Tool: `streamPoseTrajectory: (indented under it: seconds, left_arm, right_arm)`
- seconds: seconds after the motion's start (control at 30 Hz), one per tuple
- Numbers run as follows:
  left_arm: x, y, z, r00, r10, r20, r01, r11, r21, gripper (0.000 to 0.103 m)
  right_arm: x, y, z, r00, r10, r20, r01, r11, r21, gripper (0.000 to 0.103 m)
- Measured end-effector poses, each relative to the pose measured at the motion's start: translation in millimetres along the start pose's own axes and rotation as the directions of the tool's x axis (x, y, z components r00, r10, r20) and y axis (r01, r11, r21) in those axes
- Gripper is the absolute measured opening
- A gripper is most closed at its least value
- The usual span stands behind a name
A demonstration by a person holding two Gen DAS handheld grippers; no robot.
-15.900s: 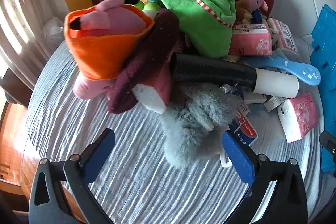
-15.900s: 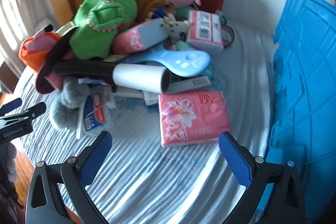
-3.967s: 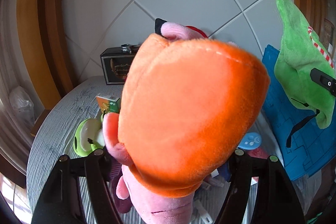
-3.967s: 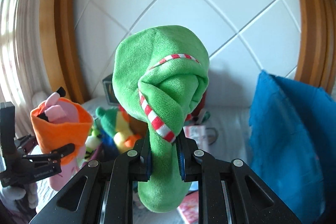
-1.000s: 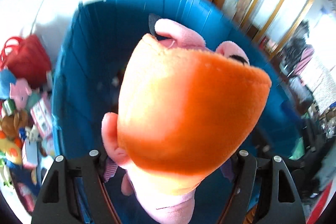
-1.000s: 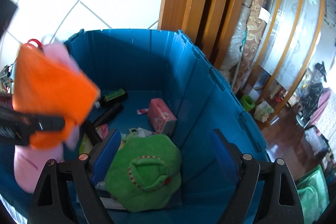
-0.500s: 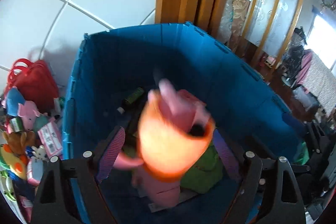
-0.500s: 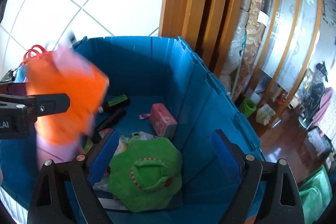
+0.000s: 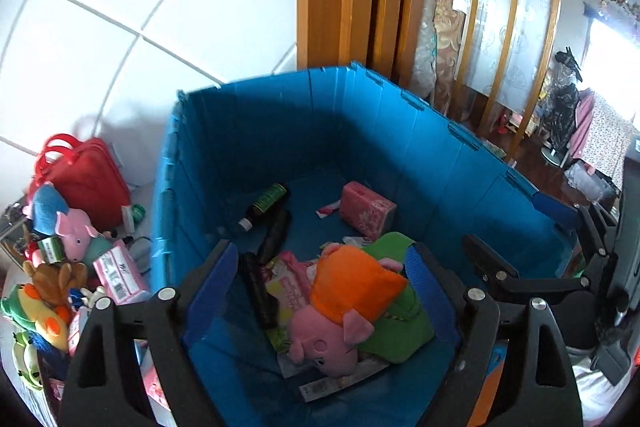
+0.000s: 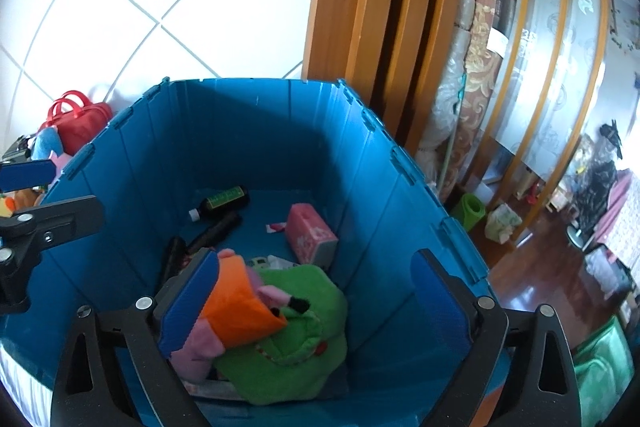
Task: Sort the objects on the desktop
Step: 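Open the right tool to drop the green hat while the left drops the orange plush, then move both tools back toward the pile on the bed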
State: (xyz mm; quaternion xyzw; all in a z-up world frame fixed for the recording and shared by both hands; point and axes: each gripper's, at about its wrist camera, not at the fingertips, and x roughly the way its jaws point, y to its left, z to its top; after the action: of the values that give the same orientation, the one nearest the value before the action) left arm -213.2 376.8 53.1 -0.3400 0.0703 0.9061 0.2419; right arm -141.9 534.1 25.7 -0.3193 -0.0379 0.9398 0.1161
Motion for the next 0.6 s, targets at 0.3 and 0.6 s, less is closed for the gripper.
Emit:
streamPoseTrajectory:
  seconds: [0.3, 0.6]
  left_arm:
    - [-57.9, 42.0, -31.0, 0.978, 0.106, 0.182, -0.099, 0.994, -0.051, 0.086]
    - [-96.6, 124.5, -71.1, 0.928, 0.271, 0.256, -0.241, 0.96, -0.144, 0.086]
  right_arm:
    - [-32.5, 40.7, 1.1, 0.995, 0.019, 0.103, -0.016, 1.0, -0.026, 0.102]
    - [-70.1, 117.0, 7.5, 0.963, 0.125, 0.237, -0.114, 0.992, -0.06, 0.103]
